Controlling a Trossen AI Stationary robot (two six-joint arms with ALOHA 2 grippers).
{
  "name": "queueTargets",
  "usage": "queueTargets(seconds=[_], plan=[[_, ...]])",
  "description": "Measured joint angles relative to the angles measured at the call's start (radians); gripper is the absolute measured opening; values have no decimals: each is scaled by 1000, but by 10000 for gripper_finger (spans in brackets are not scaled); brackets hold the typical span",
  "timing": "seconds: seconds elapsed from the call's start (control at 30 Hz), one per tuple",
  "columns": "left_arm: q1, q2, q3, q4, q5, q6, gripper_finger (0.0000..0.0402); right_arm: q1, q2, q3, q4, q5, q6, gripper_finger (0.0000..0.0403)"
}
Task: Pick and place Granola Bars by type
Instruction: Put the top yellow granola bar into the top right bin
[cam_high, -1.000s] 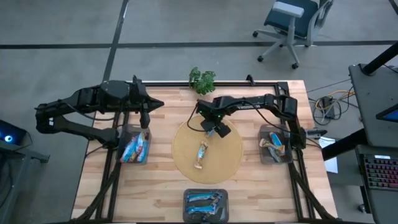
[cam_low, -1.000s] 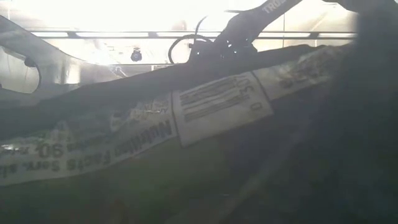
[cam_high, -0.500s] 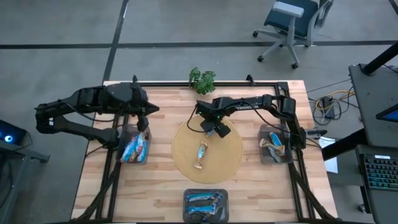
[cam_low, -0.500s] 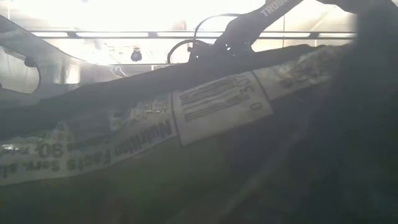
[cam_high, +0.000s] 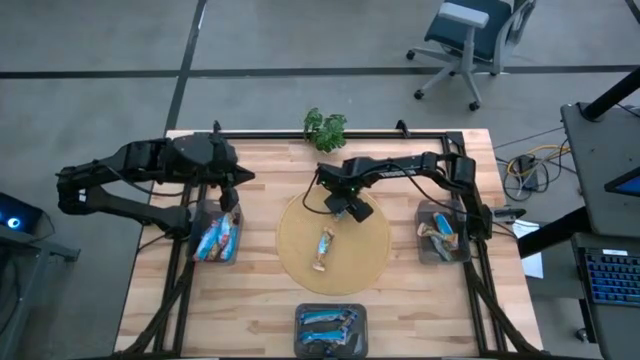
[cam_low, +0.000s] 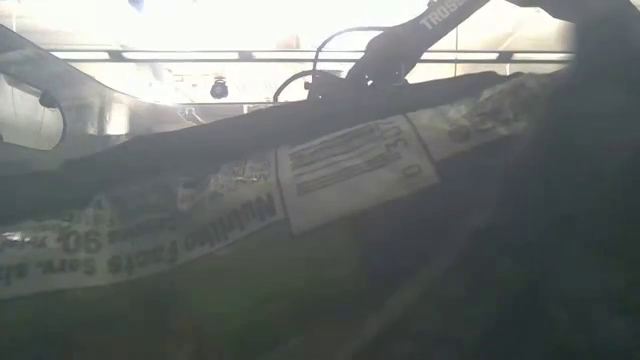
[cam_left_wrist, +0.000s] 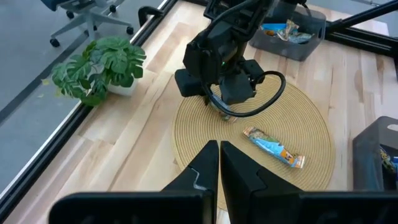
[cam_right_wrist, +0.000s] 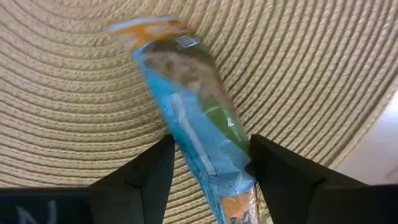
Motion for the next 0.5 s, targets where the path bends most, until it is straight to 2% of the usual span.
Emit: queueTargets(seconds=[0.3, 0.5], plan=[[0, 0, 0, 4, 0, 0, 0, 0, -2, -26, 5, -5, -23, 163], [0, 0, 0, 3, 0, -2, 0, 1, -2, -29, 0, -7, -29, 123]])
